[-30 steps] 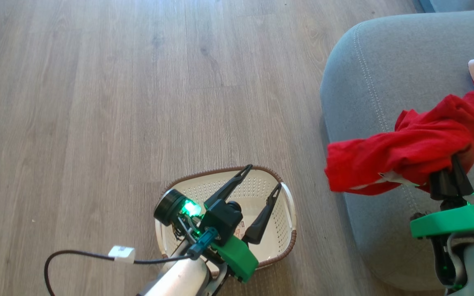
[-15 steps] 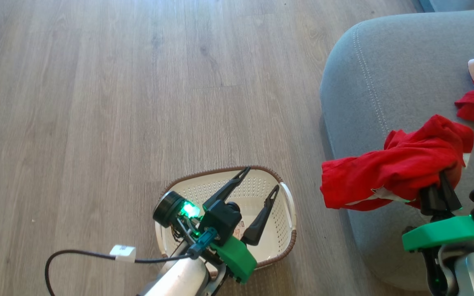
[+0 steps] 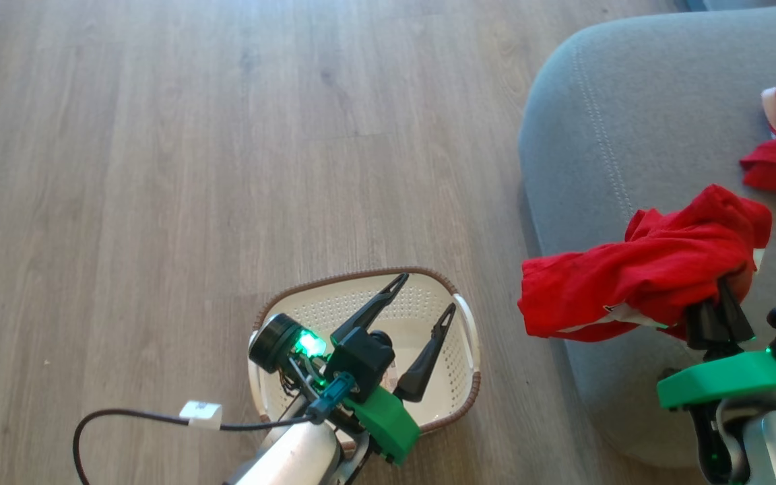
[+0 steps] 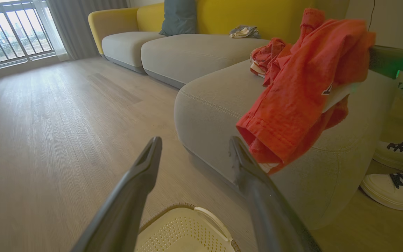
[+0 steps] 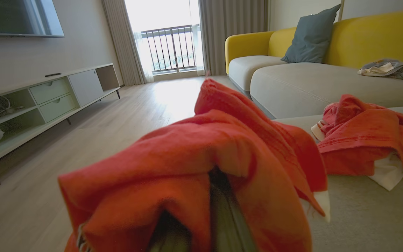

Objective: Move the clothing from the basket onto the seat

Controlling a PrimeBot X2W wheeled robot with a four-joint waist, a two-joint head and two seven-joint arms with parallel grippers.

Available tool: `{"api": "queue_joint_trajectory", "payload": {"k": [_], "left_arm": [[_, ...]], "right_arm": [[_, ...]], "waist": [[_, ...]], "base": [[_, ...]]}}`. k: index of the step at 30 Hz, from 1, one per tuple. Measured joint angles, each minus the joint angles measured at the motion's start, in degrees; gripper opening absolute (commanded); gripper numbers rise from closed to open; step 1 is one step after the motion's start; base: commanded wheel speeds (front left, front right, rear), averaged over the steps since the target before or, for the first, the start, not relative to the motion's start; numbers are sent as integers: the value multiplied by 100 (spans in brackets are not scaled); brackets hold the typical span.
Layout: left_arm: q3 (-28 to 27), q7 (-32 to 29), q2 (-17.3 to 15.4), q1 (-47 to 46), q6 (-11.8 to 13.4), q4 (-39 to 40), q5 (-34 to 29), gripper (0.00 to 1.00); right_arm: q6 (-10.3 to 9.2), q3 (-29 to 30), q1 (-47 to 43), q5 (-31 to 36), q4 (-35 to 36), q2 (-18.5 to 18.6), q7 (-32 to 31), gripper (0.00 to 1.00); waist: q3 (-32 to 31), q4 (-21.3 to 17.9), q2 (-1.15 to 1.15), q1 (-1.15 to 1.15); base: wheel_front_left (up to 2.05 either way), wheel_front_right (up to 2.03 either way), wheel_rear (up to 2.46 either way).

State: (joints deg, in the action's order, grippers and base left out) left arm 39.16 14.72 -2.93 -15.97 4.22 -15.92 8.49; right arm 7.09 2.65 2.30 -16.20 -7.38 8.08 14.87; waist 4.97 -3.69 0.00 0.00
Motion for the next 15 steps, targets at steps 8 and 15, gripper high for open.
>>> {"api": "queue_joint_trajectory", "payload": {"k": [8, 15], "left_arm": [[-9, 0, 0, -26, -2, -8, -51, 100], [-15, 0, -1, -72, -54, -51, -102, 100]], "right_arm": [[0, 45, 125, 0, 118, -1, -1, 0], [0, 68, 227, 0, 155, -3, -1, 0]], "waist": [[84, -362, 0, 0], [210, -923, 0, 0]], "base": [[0, 0, 0], [0, 0, 0]]}}
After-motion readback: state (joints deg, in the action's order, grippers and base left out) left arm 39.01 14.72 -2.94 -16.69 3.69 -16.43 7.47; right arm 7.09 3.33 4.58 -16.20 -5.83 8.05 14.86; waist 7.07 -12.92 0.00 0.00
